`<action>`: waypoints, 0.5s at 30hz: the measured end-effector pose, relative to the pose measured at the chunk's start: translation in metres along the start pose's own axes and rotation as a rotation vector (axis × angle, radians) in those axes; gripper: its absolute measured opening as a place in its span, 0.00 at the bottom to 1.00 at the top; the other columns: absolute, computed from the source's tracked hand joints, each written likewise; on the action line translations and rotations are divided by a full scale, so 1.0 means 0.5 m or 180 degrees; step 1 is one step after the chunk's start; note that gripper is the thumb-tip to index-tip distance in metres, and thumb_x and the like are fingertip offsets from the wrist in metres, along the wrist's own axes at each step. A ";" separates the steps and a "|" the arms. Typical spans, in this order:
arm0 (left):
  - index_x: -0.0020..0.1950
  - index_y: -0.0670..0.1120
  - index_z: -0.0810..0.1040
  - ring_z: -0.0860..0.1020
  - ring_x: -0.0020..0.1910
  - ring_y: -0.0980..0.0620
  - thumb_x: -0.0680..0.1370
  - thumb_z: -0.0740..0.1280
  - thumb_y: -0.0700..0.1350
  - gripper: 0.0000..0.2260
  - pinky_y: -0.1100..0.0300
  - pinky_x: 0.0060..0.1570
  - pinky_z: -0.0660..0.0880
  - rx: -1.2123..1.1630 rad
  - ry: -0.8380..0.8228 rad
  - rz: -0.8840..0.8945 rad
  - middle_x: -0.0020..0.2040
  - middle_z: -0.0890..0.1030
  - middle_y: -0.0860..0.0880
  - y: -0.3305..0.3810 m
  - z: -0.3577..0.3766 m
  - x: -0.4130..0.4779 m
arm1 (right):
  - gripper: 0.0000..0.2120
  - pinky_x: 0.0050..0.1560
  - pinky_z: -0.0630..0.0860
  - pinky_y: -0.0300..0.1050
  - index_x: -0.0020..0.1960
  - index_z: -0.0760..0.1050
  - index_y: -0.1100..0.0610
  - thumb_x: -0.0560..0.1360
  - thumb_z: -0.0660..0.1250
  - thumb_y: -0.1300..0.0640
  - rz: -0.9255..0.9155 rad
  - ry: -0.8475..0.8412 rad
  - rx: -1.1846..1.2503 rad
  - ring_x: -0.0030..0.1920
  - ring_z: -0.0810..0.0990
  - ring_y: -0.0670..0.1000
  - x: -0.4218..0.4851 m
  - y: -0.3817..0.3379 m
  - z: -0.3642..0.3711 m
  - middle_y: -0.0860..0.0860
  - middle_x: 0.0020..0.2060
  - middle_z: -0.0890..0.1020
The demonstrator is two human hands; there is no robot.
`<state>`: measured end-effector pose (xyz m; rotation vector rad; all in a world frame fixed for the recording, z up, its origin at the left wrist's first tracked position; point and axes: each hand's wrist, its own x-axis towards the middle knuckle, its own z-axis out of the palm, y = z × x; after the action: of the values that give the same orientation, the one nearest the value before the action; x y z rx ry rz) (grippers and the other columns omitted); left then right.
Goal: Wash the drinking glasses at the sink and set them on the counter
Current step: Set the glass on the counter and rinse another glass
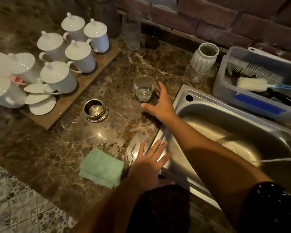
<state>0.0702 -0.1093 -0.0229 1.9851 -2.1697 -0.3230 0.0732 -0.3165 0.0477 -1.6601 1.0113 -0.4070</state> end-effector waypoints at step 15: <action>0.81 0.53 0.60 0.50 0.82 0.44 0.72 0.50 0.80 0.45 0.27 0.73 0.50 0.0246 -0.0222 0.0046 0.83 0.54 0.45 -0.012 0.009 0.002 | 0.41 0.66 0.71 0.46 0.74 0.62 0.51 0.69 0.80 0.56 -0.0118 0.0199 0.0322 0.66 0.74 0.51 0.092 0.003 0.041 0.49 0.65 0.76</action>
<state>0.0746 -0.1104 -0.0288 2.0263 -2.2710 -0.3154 0.1135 -0.3398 0.0290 -1.5854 0.9910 -0.5293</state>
